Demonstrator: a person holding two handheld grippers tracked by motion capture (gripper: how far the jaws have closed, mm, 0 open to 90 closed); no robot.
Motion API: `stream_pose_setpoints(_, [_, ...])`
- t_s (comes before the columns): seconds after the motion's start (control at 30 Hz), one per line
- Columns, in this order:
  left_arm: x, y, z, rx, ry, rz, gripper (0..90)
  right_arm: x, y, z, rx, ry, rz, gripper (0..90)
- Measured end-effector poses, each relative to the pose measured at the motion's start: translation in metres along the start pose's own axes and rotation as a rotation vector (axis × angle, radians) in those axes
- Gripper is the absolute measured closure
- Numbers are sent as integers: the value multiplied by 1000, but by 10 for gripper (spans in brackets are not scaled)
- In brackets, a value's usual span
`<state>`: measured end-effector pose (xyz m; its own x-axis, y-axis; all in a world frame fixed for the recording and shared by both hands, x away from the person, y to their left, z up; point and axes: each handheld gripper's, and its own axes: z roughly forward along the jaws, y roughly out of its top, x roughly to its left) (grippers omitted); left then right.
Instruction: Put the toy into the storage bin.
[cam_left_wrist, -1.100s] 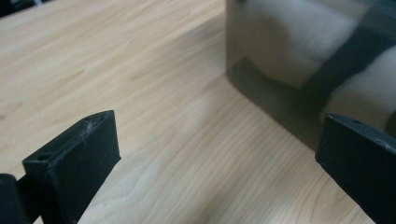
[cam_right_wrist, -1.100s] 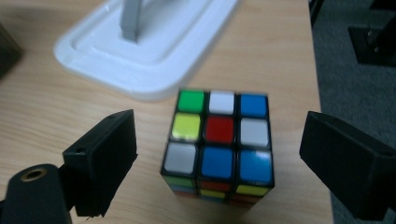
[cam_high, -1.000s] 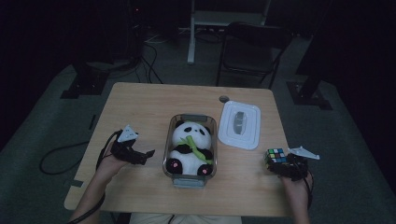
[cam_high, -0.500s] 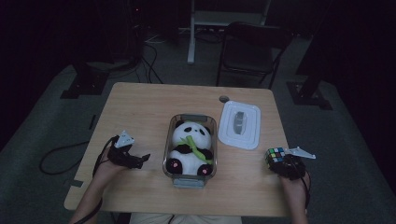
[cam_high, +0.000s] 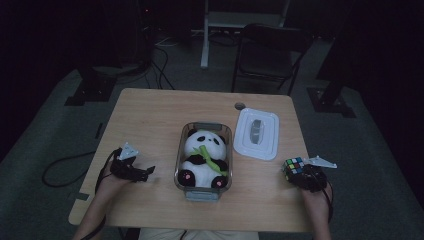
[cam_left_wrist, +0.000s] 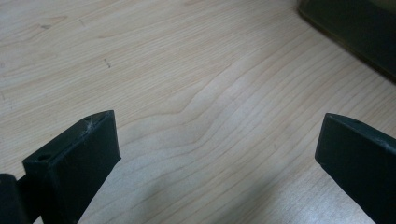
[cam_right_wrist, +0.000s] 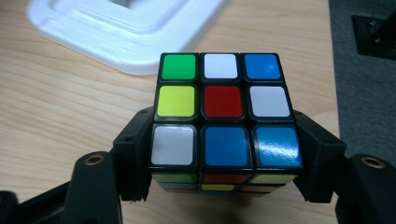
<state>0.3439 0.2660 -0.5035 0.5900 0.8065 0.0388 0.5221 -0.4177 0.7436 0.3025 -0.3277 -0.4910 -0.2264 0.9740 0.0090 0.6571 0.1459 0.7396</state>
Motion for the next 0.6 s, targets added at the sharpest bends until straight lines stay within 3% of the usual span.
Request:
stream_pose_setpoints(0.3, [3,-5,2,16,5,-10,5,21,27,-25,-53,117,-70,338])
stream_pose_setpoints(0.37, [3,-5,3,15,9,-8,5,21,27,-25,-53,117,-70,338])
stream_pose_setpoints(0.6, [3,-8,6,31,0,-9,5,44,55,-45,-118,232,-140,338])
